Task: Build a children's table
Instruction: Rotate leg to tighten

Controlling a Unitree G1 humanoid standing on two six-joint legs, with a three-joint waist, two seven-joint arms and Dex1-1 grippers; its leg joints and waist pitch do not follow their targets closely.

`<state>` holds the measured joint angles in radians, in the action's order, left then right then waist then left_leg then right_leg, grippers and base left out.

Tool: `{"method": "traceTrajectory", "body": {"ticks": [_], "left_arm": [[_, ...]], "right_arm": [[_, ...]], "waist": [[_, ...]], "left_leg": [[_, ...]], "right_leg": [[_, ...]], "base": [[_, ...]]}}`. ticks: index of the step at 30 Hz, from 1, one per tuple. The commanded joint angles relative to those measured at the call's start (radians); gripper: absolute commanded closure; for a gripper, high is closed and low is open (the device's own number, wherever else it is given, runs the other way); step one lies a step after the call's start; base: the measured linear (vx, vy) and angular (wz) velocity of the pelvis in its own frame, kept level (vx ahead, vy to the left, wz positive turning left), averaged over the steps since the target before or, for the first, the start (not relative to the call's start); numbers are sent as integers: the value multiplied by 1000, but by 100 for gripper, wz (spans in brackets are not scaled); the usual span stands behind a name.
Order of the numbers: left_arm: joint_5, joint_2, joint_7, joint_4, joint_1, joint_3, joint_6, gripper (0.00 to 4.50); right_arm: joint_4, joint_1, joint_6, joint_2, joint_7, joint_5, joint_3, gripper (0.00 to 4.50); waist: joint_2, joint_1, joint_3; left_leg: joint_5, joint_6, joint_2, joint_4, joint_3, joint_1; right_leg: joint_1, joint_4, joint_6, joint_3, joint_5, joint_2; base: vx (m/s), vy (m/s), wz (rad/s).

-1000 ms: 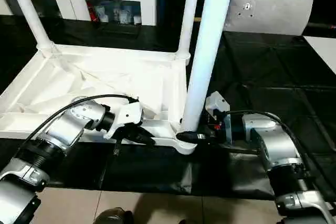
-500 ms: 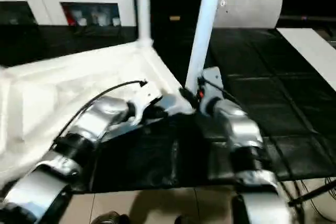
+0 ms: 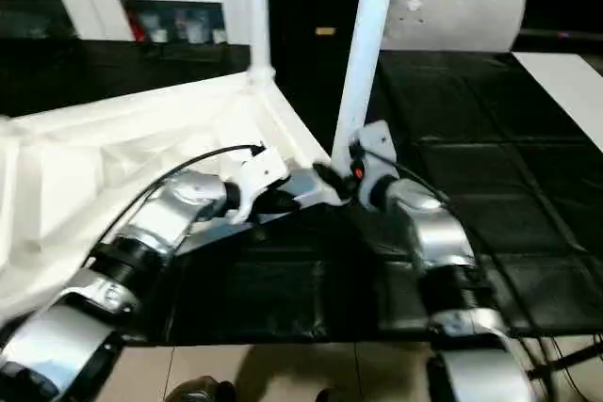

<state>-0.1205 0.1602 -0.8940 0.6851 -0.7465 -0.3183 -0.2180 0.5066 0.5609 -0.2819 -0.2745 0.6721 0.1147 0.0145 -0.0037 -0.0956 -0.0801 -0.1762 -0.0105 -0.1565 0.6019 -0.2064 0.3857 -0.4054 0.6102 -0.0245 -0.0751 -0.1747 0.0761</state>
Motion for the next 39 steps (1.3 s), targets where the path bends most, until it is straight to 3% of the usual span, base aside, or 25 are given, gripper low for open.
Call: {"method": "traceTrajectory", "body": {"ticks": [1,10,15,17,22,27,39], "left_arm": [[8,3,-41,-12,-7,-14,49,450],[26,86,-227,-34,20,-52,121,450],[51,138,-374,-75,48,-84,183,450],[59,161,-441,-103,59,-105,185,450],[63,175,-473,-117,67,-113,190,450],[71,190,-500,-139,79,-115,195,450],[72,198,-500,-148,81,-112,189,450]], "right_arm": [[-38,-10,3,-25,85,13,24,67],[-63,-42,42,-174,329,69,19,3],[-107,-67,29,-243,477,102,32,3],[-93,-63,78,-261,495,84,44,3],[-106,-70,72,-268,546,110,54,3],[-133,-88,33,-264,596,143,60,55],[-154,-100,-2,-268,633,165,67,160]], "waist": [[-10,-5,83],[-11,-23,84],[-9,-31,81],[-9,-32,80],[-10,-32,78],[-10,-42,78],[-9,-44,74]], "left_leg": [[-181,51,-81,-67,41,-27],[-162,68,-82,-63,40,-25],[-194,65,-88,-66,40,-25],[-207,53,-89,-67,42,-26],[-217,44,-88,-69,42,-28],[-195,58,-89,-68,41,-26],[-225,37,-90,-73,44,-28]], "right_leg": [[53,-80,-214,57,-221,98],[55,-76,-229,56,-200,99],[50,-78,-222,55,-256,99],[48,-79,-221,55,-282,102],[47,-81,-218,57,-295,102],[46,-77,-222,56,-268,99],[44,-84,-202,57,-327,102]], "base": [[0,0,0],[0,0,0],[0,0,0],[0,0,0],[0,0,0],[0,0,0],[0,0,0]]}}
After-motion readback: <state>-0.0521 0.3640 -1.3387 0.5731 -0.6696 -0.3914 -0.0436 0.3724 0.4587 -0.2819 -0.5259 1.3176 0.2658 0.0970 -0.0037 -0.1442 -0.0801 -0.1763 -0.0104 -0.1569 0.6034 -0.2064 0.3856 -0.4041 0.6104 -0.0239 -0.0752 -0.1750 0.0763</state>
